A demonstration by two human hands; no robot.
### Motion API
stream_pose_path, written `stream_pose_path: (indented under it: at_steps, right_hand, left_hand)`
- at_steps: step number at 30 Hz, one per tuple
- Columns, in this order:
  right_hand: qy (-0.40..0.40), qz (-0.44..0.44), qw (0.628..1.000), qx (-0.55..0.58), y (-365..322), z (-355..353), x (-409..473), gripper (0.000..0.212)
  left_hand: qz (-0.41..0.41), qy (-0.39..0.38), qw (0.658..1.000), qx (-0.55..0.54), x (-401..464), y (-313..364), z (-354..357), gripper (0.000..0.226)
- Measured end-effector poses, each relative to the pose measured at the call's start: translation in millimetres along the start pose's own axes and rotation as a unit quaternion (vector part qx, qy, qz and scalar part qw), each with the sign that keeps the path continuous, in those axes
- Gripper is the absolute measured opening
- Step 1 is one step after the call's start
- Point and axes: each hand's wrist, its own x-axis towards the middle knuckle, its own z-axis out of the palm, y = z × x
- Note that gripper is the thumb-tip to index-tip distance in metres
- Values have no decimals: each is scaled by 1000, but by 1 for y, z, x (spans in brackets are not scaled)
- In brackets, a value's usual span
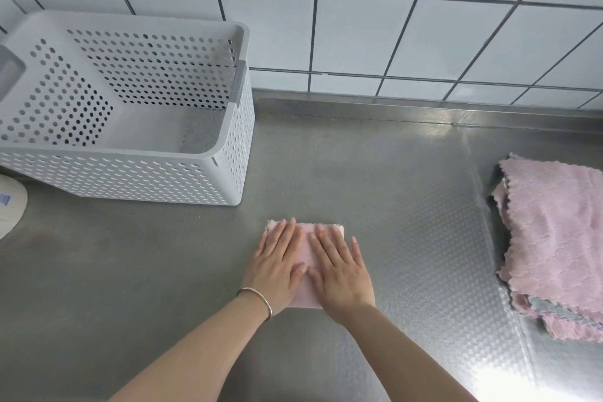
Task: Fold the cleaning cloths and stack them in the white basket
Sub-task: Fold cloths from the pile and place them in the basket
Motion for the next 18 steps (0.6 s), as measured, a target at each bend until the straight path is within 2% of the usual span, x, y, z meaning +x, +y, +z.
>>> stream_pose_path:
  at_steps: [11, 18]
  right_hand:
    - [23, -11, 1000, 7, 1, 9, 3, 57]
    - [25, -8, 1000, -3, 1, 9, 5, 59]
  left_hand:
    - [-31, 10, 999, -13, 1, 1, 3, 63]
    - [-58, -25, 998, -2, 4, 6, -6, 64]
